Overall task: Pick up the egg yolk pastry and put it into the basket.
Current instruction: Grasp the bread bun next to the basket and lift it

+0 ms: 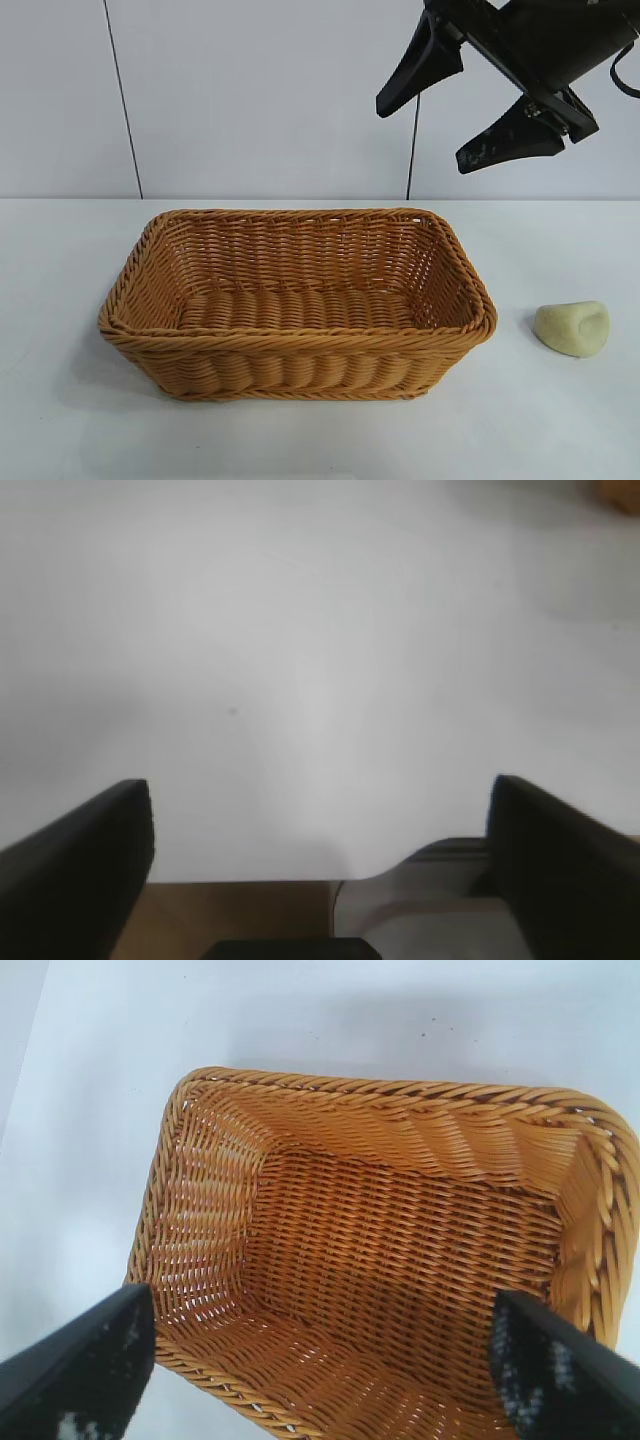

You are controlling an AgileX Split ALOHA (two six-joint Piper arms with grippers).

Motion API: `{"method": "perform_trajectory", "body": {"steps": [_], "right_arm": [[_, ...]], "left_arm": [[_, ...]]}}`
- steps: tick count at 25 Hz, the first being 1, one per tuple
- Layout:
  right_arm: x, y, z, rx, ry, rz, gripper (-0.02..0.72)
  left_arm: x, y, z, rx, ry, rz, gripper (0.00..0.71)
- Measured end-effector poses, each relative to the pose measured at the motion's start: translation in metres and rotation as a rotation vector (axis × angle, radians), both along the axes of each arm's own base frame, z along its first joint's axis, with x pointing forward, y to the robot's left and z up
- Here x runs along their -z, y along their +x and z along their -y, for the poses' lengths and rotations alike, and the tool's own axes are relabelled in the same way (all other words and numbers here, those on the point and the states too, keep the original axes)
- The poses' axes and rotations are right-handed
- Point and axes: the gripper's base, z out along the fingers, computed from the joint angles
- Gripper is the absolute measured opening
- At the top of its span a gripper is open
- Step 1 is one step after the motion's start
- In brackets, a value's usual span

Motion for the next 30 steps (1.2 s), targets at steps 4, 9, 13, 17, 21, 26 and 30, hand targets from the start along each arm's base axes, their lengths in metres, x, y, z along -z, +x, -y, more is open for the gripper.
{"method": "perform_trajectory", "body": {"steps": [4, 9, 13, 17, 21, 26, 30], "right_arm": [[0.001, 0.000, 0.001, -0.009, -0.020, 0.004, 0.624], [0.001, 0.001, 0.007, -0.007, -0.110, -0.005, 0.624], [-0.010, 0.005, 0.014, 0.008, -0.218, -0.013, 0.624], [-0.020, 0.010, 0.035, 0.065, -0.303, -0.052, 0.624], [-0.017, 0.012, 0.071, 0.148, -0.340, -0.108, 0.624], [-0.003, 0.017, 0.096, 0.192, -0.367, -0.179, 0.624], [0.026, 0.027, 0.098, 0.176, -0.384, -0.263, 0.624]], "left_arm": [[-0.007, -0.023, 0.000, 0.001, -0.002, 0.146, 0.695], [-0.014, -0.047, 0.000, 0.001, -0.004, 0.305, 0.695], [-0.016, -0.064, 0.000, 0.001, -0.005, 0.419, 0.695], [-0.016, -0.080, 0.000, 0.001, -0.006, 0.519, 0.695], [-0.016, -0.081, -0.001, 0.001, -0.005, 0.530, 0.695], [-0.016, -0.081, -0.001, 0.001, -0.005, 0.528, 0.695], [-0.015, -0.081, -0.001, 0.001, -0.005, 0.527, 0.695]]}}
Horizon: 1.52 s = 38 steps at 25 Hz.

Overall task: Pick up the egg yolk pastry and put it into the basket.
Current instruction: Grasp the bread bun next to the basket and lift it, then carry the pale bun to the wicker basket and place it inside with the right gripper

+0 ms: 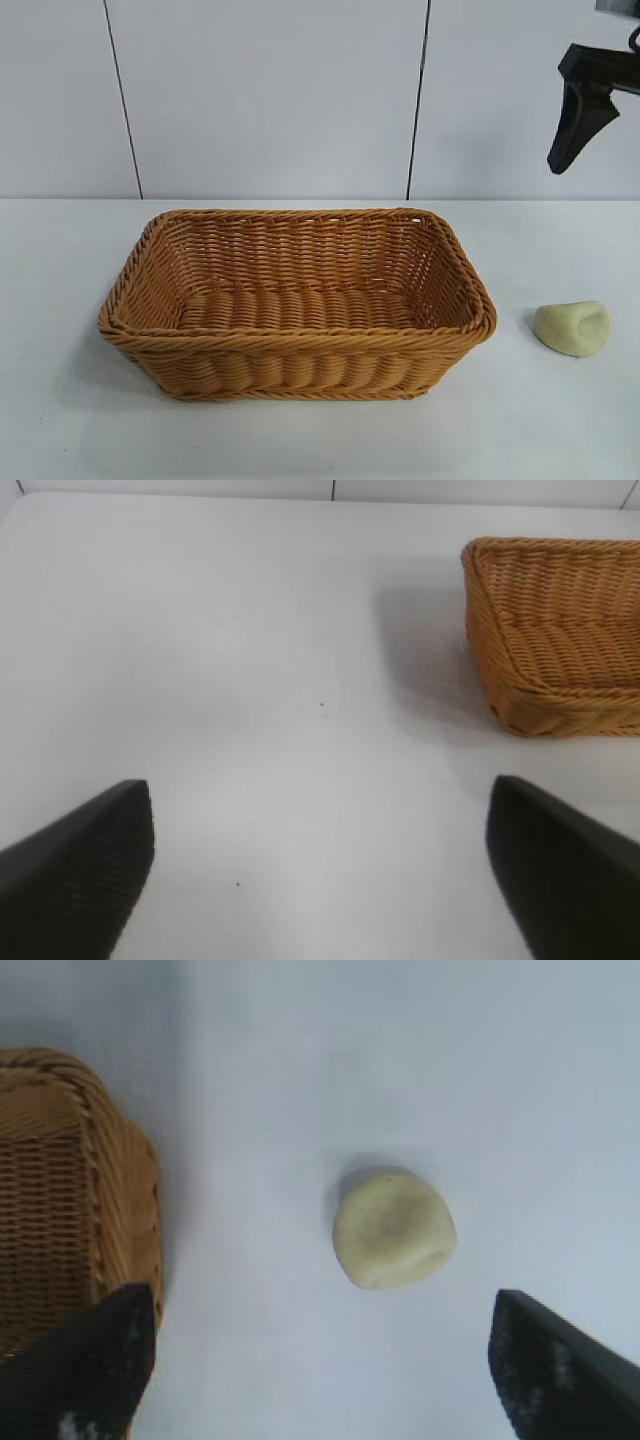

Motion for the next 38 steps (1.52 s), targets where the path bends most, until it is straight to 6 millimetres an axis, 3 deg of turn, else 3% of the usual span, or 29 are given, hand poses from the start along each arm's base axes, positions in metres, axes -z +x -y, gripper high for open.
{"method": "perform_trajectory", "body": {"steps": [10, 14, 17, 18, 22, 24, 27, 30, 38], "right_arm": [[0.099, 0.021, 0.002, 0.003, -0.007, -0.228, 0.624], [0.120, 0.023, 0.002, 0.010, -0.008, -0.265, 0.624], [0.126, 0.023, 0.003, 0.013, -0.010, -0.278, 0.597], [0.126, 0.023, 0.003, 0.014, -0.011, -0.275, 0.563], [0.126, 0.023, 0.003, 0.014, -0.013, -0.275, 0.286], [0.126, 0.022, 0.003, 0.012, -0.012, -0.283, 0.184], [0.119, 0.021, 0.003, -0.004, -0.016, -0.279, 0.140], [0.101, 0.021, 0.003, -0.027, -0.022, -0.268, 0.132], [0.009, 0.038, 0.004, -0.081, -0.045, -0.174, 0.127]], "left_arm": [[0.000, 0.000, 0.000, 0.000, 0.000, 0.000, 0.695], [0.000, 0.000, 0.000, 0.000, 0.000, 0.000, 0.695], [0.000, 0.000, 0.000, 0.000, 0.000, 0.000, 0.695], [0.000, 0.000, 0.000, 0.000, 0.000, 0.000, 0.695], [0.000, 0.000, 0.000, 0.000, 0.000, 0.000, 0.695], [0.000, 0.000, 0.000, 0.000, 0.000, 0.000, 0.695], [0.000, 0.000, 0.000, 0.000, 0.000, 0.000, 0.695], [0.000, 0.000, 0.000, 0.000, 0.000, 0.000, 0.695], [0.000, 0.000, 0.000, 0.000, 0.000, 0.000, 0.695]]}}
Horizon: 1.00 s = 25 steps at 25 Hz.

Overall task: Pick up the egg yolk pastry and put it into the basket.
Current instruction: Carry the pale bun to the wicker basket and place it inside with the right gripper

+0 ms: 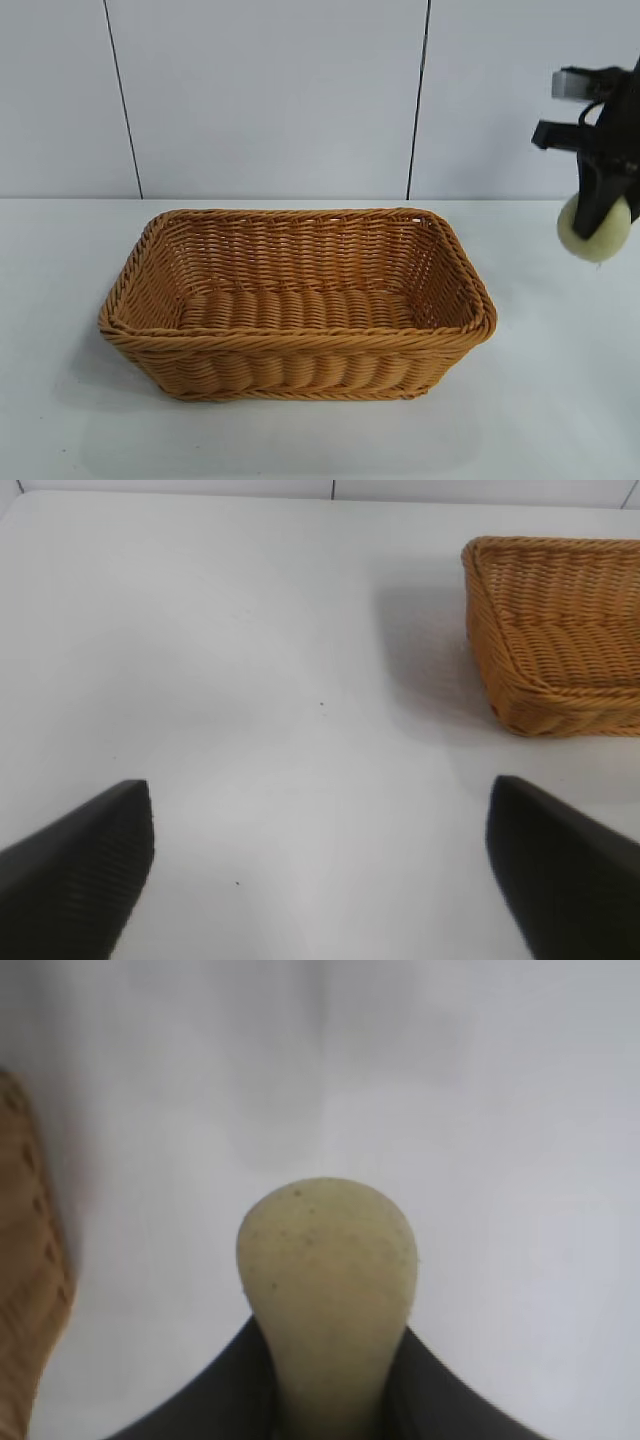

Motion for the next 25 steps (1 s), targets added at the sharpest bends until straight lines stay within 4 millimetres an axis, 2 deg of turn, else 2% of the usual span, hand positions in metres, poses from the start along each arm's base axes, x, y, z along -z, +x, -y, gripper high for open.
{"method": "perform_trajectory", "body": {"steps": [3, 6, 10, 16, 21, 25], "right_arm": [[-0.020, 0.006, -0.004, -0.025, -0.013, 0.030, 0.127], [-0.033, 0.011, -0.025, -0.080, -0.021, 0.069, 0.127], [-0.040, 0.008, -0.074, -0.177, -0.011, 0.098, 0.127], [-0.042, -0.012, -0.157, -0.341, 0.014, 0.137, 0.127], [-0.041, -0.031, -0.206, -0.420, 0.040, 0.173, 0.127], [-0.023, -0.036, -0.234, -0.461, 0.046, 0.173, 0.127]], "left_arm": [[0.000, 0.000, 0.000, 0.000, 0.000, 0.000, 0.695], [0.000, 0.000, 0.000, 0.000, 0.001, 0.000, 0.695], [0.000, 0.000, 0.000, 0.000, 0.001, 0.000, 0.695], [0.000, 0.000, 0.000, 0.000, 0.001, 0.000, 0.695], [0.000, 0.000, 0.000, 0.000, 0.001, 0.000, 0.695], [0.000, 0.000, 0.000, 0.000, 0.001, 0.000, 0.695]]}}
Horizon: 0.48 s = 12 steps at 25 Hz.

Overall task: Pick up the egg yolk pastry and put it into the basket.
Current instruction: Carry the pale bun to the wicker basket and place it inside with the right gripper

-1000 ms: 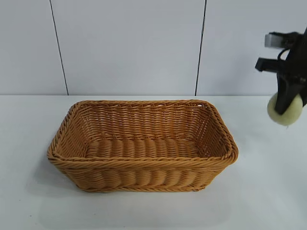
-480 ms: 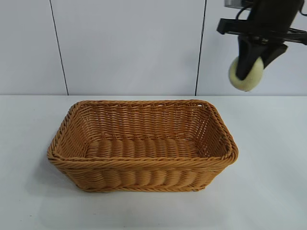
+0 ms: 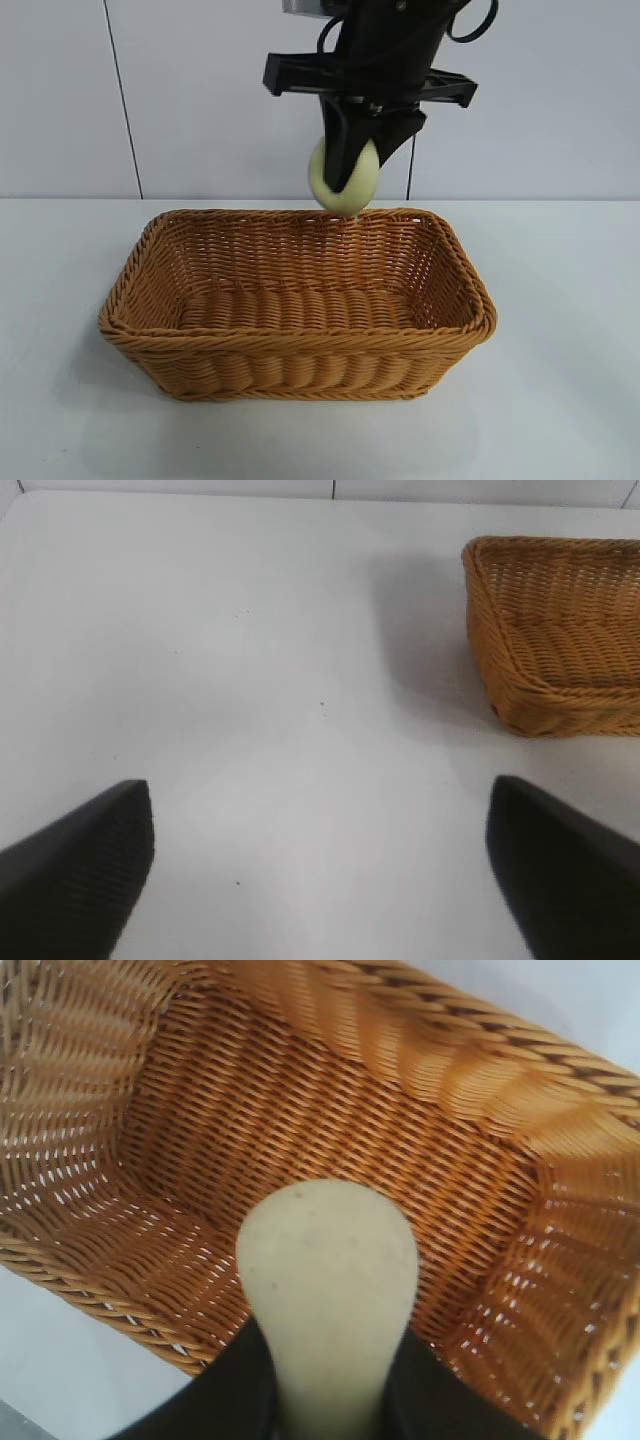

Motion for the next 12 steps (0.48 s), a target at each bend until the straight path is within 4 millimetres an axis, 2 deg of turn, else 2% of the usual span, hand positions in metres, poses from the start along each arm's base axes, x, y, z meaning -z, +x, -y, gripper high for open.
{"method": "perform_trajectory", "body": {"steps": [5, 8, 12], "right_arm": [[0.044, 0.011, -0.017, 0.012, -0.010, -0.015, 0.127], [0.073, 0.017, -0.021, 0.015, -0.038, -0.042, 0.127], [0.099, 0.020, -0.022, 0.014, -0.073, -0.085, 0.132]], "left_arm": [[0.000, 0.000, 0.000, 0.000, 0.000, 0.000, 0.695], [0.000, 0.000, 0.000, 0.000, 0.000, 0.000, 0.695], [0.000, 0.000, 0.000, 0.000, 0.000, 0.000, 0.695]]}}
